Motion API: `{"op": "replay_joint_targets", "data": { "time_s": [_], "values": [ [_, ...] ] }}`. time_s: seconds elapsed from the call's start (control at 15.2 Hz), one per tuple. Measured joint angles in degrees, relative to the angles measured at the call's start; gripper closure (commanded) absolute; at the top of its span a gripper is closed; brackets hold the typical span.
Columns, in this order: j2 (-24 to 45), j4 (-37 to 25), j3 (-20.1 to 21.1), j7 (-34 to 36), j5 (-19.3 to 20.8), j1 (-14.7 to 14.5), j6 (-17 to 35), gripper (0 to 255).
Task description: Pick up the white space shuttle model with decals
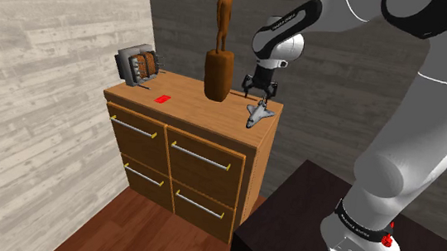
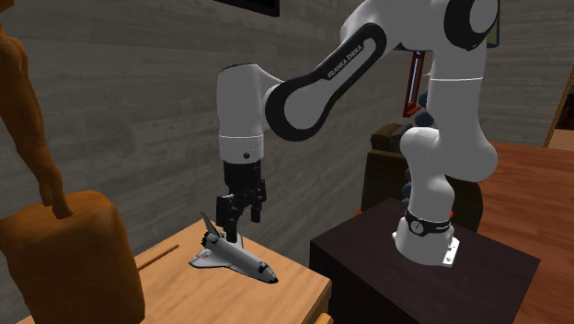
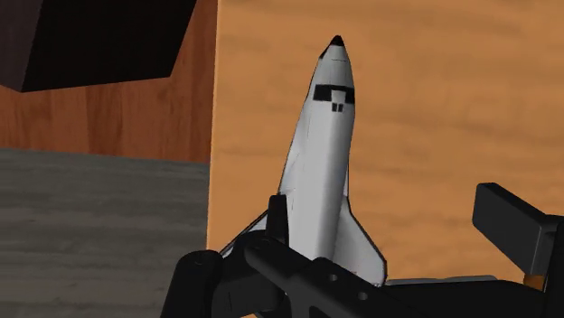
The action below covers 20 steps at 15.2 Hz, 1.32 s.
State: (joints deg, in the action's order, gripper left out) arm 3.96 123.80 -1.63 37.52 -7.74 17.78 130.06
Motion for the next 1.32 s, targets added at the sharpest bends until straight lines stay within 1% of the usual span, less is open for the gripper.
{"op": "replay_joint_targets", "data": {
  "time_s": [0.2, 0.33, 0.79, 0.86, 1.32],
  "values": [
    [4.5, -2.0, -1.6, 3.2, -1.0, 1.5, 2.4, 0],
    [5.5, -2.2, -2.0, 4.2, -1.3, 1.7, 3.3, 0],
    [9.3, -1.2, -1.8, 3.5, -2.4, 1.9, 8.0, 0],
    [9.4, -1.1, -1.8, 3.5, -2.5, 1.9, 8.1, 255],
    [9.4, -1.0, -1.8, 3.5, -2.5, 1.9, 8.3, 255]
  ]
}}
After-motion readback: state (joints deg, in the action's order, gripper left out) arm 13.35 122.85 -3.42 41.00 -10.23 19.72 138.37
